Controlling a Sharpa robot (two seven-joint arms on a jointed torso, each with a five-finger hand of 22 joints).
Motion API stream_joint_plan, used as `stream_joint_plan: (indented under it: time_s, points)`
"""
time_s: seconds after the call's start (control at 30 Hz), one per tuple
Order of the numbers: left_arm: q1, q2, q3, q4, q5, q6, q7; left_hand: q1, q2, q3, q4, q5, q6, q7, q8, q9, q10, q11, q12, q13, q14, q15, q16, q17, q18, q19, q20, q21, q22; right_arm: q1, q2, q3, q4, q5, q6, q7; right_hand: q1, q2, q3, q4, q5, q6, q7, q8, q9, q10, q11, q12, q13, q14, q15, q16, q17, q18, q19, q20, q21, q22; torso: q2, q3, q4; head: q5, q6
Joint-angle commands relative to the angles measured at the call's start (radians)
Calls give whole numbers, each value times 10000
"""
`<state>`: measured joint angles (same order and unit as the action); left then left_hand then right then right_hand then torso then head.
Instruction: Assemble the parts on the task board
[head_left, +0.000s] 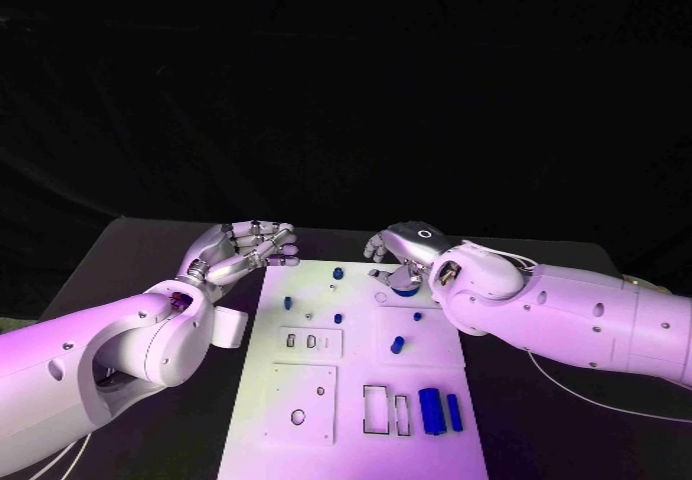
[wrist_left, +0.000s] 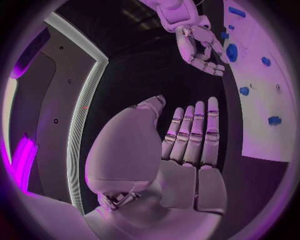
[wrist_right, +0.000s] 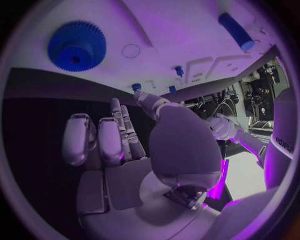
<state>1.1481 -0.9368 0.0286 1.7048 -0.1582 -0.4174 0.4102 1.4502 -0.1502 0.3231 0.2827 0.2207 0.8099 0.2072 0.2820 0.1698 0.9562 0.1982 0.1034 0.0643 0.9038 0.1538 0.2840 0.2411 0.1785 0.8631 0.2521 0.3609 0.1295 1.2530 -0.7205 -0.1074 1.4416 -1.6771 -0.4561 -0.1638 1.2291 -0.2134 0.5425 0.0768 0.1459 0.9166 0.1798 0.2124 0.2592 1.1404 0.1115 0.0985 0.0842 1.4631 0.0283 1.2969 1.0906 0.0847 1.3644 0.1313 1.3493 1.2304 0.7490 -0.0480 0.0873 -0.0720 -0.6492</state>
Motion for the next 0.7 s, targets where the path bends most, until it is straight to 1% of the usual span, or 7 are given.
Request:
stream_joint_plan:
  time_s: [0.03, 0.23, 0.37, 0.43, 0.47, 0.57, 0.7]
  points:
    - [14, -1, 8, -17, 55, 196, 48, 1, -86, 50, -7, -44, -84, 382, -64, -8, -40, -17, -36, 10, -42, 5, -35, 8, 40, 48, 11, 59, -9, 130, -505, 51, 436, 1380, -272, 133, -19, -179, -131, 51, 190, 82, -42, -23, 31, 547, -111, 234, 139, 220, -93, 233, 294, -153, 230, -47, 221, 344, -39, 39, -94, -11, 37]
    - [14, -11, 7, -48, 70, 226, 34, -1, -89, 50, -6, -46, -88, 381, -68, -9, -42, -16, -46, 10, -48, 6, -43, 12, 39, 48, 12, 59, -12, 317, -1445, 103, 757, 3065, 566, 162, 76, -495, -727, 92, 852, -485, -195, -112, 87, 2058, -407, 1247, 987, 326, -329, 610, 754, -257, 518, -260, 566, 876, -76, 74, -177, -56, 58]
    - [13, -5, 6, -61, 78, 250, 22, -1, -89, 50, -6, -46, -88, 381, -68, -9, -42, -16, -46, 10, -48, 6, -43, 12, 39, 48, 12, 59, -12, 357, -1801, 112, 790, 3581, 1186, 137, 271, -442, -1798, 258, 1252, -915, -371, 472, 496, 1915, -574, 3627, 3390, 501, -477, 1154, 1546, -401, 891, -438, 1001, 1552, -75, 119, -212, -67, 56]
    - [13, 3, 6, -69, 80, 267, 17, -1, -89, 50, -6, -46, -88, 381, -68, -9, -42, -16, -46, 10, -48, 6, -43, 12, 39, 48, 12, 59, -12, 360, -1880, 110, 760, 3715, 1494, 79, 454, -205, -2419, 616, 1345, -1327, -299, 1141, 891, 1639, -505, 8609, 8555, 648, -422, 1709, 2479, -494, 1127, -379, 1276, 1996, -72, 138, -232, -50, 67]
    - [12, 7, 6, -71, 81, 271, 15, -1, -89, 50, -6, -46, -88, 381, -68, -9, -42, -16, -46, 10, -48, 6, -43, 12, 39, 48, 12, 59, -12, 357, -1884, 108, 742, 3737, 1561, 63, 570, -88, -2535, 755, 1381, -1464, -313, 1367, 1002, 1709, -460, 9786, 9768, 679, -339, 1844, 2716, -510, 1187, -374, 1344, 2110, -72, 143, -237, -49, 67]
    - [12, 21, 6, -75, 82, 291, 10, -1, -89, 50, -6, -46, -88, 381, -68, -9, -42, -16, -46, 10, -48, 6, -43, 12, 39, 48, 12, 59, -12, 330, -1830, 92, 628, 3783, 1767, -3, 672, -43, -2763, 969, 1373, -1582, -245, 1726, 1149, 2454, -435, 11718, 11698, 774, -338, 2106, 3222, -574, 1343, -290, 1502, 2360, -66, 163, -242, -43, 63]
    - [11, 34, 5, -80, 83, 313, 2, -1, -89, 50, -6, -46, -88, 381, -68, -9, -42, -16, -46, 10, -48, 6, -43, 12, 39, 48, 12, 59, -12, 261, -1644, 67, 425, 3754, 1902, -63, 802, 26, -2954, 1168, 1419, -1740, -197, 2014, 1231, 3016, -371, 12959, 12971, 838, -267, 2291, 3601, -644, 1532, -232, 1691, 2651, -59, 142, -192, -50, 61]
